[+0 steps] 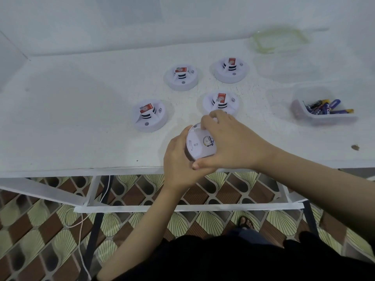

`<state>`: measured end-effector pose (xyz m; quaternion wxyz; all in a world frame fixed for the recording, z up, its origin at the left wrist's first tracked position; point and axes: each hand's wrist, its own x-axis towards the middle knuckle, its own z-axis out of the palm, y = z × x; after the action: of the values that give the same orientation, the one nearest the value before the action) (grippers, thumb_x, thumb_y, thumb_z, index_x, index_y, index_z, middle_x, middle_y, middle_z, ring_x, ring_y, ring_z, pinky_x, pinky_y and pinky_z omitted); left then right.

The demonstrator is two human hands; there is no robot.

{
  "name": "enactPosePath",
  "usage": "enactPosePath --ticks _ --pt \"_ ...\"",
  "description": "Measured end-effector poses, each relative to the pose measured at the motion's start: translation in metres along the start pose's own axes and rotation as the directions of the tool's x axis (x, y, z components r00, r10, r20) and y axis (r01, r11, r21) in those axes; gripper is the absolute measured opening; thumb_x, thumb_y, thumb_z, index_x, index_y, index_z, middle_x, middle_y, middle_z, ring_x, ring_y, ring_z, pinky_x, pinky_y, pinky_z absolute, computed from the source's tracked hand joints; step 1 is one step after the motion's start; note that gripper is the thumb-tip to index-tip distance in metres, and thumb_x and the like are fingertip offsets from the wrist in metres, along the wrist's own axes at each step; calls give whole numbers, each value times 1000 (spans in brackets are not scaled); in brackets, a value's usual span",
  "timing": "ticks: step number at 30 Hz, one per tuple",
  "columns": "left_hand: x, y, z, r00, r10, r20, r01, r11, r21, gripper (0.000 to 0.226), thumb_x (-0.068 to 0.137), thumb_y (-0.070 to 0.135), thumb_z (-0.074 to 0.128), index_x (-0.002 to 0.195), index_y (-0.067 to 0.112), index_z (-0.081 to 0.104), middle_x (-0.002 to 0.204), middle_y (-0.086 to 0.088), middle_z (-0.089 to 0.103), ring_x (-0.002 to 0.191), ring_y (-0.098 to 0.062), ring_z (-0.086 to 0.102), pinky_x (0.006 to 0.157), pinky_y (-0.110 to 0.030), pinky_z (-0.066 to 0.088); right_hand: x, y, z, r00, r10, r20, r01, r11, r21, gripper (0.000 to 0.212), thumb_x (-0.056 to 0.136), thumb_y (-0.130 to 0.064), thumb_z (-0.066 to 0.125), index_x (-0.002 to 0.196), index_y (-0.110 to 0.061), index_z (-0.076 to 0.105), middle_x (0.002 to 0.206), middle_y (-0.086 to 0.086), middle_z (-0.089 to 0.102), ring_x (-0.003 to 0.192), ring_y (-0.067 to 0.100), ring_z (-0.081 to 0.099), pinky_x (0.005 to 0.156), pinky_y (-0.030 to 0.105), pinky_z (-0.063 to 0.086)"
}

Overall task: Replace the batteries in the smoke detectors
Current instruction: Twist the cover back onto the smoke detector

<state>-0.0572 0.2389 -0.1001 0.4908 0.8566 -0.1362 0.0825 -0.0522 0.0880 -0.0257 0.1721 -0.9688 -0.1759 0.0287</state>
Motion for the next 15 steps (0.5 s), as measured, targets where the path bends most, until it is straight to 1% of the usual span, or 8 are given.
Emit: enactPosePath --ticks 2,4,6,8,10,12,14,15 --pt "1 -1 0 1000 4 11 -5 1000 30 104 53 63 70 141 14 45 117 16 53 109 -3 48 92 -22 41 0 -2 2 1000 17 -20 -16 999 40 67 60 -59 72 105 -23 37 104 1 45 92 19 45 76 35 45" --pt "1 0 -1 1000 7 27 -8 999 35 113 50 64 73 145 14 37 123 18 51 116 -8 49 98 -29 40 0 -2 1 998 38 -55 -31 992 126 62 61 -50 73 105 -21 40 94 0 49 86 18 48 70 32 46" --pt "0 1 -3 999 5 47 -6 1000 19 120 48 65 76 148 18 30 126 29 43 123 -10 48 102 -30 38 -1 -1 -1 995 88 -35 -75 955 286 58 64 -40 75 108 -22 42 93 -3 54 84 14 53 68 29 47" --pt "-2 0 -4 998 -10 62 10 1000 -1 115 50 64 77 148 26 30 130 33 37 126 -7 44 104 -29 37 -2 5 -2 990 139 15 -130 878 460 55 67 -32 78 110 -26 44 101 -3 59 88 10 59 73 31 52" --pt "-1 -1 -5 996 -14 88 16 1000 -12 106 53 64 78 144 27 37 133 22 48 127 -10 47 104 -34 41 -4 11 -2 986 145 83 -162 708 687 53 70 -27 78 112 -27 46 110 2 62 93 15 63 79 34 55" --pt "3 -1 -5 992 9 123 -2 998 -56 95 59 61 79 140 26 45 130 14 57 122 -11 54 100 -37 46 -6 17 1 986 95 140 -167 409 897 46 72 -22 66 114 -21 47 107 6 65 91 19 67 74 29 55" --pt "3 3 -7 992 -1 122 16 992 -125 80 61 53 79 132 35 48 123 23 60 117 -4 56 97 -24 47 -8 21 4 981 70 181 -189 144 971 43 72 -17 54 115 -16 46 101 6 65 86 19 66 66 26 54" --pt "3 3 -7 994 -14 112 31 988 -152 80 60 51 79 132 34 48 125 23 59 118 -3 55 98 -22 45 -9 23 7 977 67 201 -204 51 978 46 72 -16 50 118 -13 46 104 8 63 86 20 65 65 28 55"
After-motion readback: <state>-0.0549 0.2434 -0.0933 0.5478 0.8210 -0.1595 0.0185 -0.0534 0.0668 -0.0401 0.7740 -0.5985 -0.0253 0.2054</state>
